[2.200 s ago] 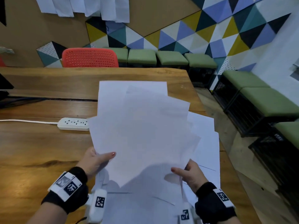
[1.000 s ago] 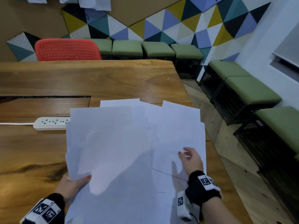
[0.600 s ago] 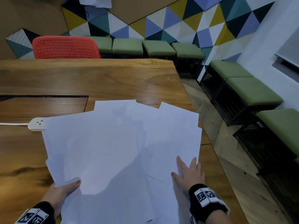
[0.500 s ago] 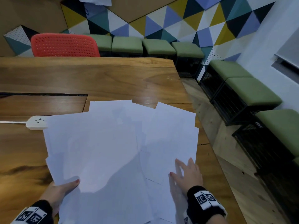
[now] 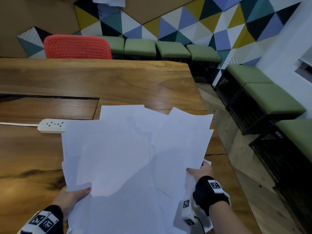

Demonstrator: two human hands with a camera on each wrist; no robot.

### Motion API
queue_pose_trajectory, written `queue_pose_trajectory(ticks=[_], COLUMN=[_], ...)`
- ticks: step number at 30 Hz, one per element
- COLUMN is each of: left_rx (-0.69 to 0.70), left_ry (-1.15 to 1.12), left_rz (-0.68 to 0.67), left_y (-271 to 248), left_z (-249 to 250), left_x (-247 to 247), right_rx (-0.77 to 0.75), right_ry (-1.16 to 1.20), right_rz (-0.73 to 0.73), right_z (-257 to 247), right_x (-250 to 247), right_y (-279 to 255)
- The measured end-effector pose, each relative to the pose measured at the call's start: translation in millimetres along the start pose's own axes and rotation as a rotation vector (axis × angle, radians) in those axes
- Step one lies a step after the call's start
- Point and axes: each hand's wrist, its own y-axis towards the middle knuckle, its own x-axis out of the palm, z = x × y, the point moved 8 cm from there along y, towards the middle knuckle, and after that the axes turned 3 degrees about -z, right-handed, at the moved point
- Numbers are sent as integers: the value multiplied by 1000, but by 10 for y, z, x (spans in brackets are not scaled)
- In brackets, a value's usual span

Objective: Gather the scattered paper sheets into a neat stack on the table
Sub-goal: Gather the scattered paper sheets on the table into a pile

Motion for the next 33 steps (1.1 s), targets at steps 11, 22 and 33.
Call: queue_pose_trajectory(ticks=[11, 22, 33], left_rx=[-13, -16, 10], left_ry=[51, 88, 108], left_rz=[-18, 20, 16], left_y=[-21, 67, 40], left_z=[28, -26, 29], left_x=[26, -37, 4], right_rx=[-59, -318, -546], right_ry=[121, 57, 266], right_rz=[-170, 187, 513], right_z=[103, -411, -895], right_x=[314, -424, -1046], right_y=[-303, -459, -979])
